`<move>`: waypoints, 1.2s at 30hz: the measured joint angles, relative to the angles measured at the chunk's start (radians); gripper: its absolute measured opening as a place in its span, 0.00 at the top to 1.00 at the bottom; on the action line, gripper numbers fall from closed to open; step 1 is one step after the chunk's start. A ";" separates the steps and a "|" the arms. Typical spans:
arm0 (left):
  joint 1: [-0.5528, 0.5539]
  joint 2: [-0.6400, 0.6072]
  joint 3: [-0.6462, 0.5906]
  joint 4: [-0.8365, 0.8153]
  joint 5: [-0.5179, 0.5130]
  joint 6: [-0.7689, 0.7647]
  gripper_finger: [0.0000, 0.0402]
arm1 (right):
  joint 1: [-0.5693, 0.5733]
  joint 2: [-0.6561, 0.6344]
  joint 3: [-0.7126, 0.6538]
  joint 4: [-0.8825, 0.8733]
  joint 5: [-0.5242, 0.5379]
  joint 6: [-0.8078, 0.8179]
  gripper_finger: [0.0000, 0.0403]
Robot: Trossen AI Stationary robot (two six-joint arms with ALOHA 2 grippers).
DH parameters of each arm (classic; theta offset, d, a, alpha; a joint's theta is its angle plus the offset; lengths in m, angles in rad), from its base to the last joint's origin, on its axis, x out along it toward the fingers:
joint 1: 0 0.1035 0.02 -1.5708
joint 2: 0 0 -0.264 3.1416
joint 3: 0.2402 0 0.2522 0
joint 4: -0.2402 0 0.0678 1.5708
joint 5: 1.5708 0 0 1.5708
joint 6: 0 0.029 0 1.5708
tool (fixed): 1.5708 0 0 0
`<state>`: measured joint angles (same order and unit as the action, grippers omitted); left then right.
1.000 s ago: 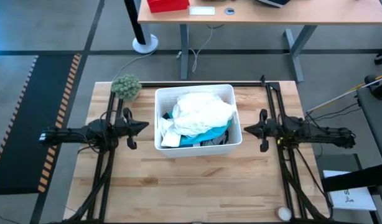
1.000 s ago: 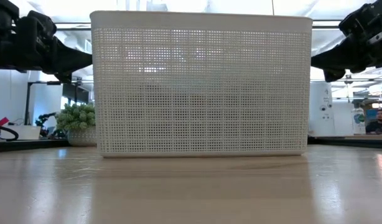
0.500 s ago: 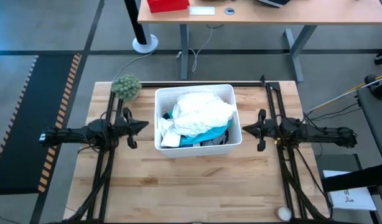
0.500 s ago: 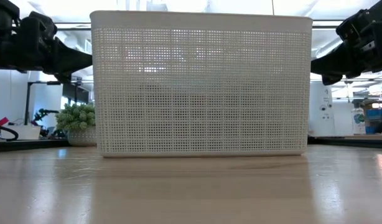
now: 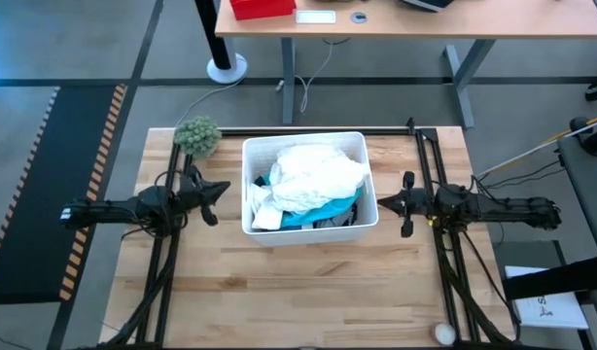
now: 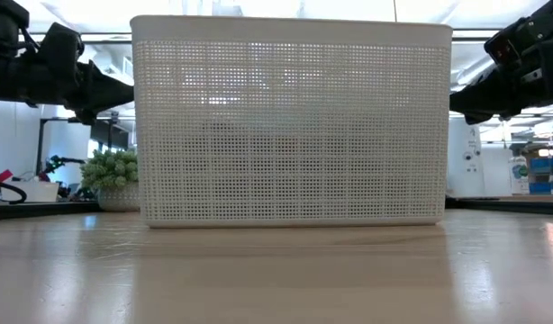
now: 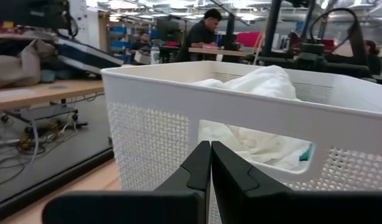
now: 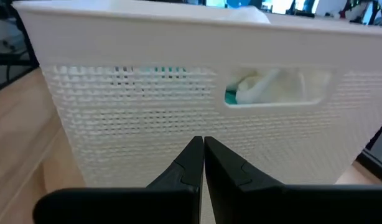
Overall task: Sort clothes
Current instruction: Return to Home Position
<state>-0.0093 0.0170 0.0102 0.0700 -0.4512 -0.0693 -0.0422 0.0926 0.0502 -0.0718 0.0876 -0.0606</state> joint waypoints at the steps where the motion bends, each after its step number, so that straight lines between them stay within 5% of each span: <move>1: 0.000 0.000 0.001 0.000 -0.008 -0.004 1.00 | 0.000 -0.003 -0.001 0.009 -0.003 -0.007 1.00; 36: 0.000 0.085 0.006 -0.005 -0.038 -0.019 1.00 | 0.000 0.002 -0.001 0.021 -0.008 -0.071 1.00</move>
<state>-0.0090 0.1024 0.0162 0.0647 -0.4889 -0.0879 -0.0422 0.0944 0.0490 -0.0505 0.0795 -0.1314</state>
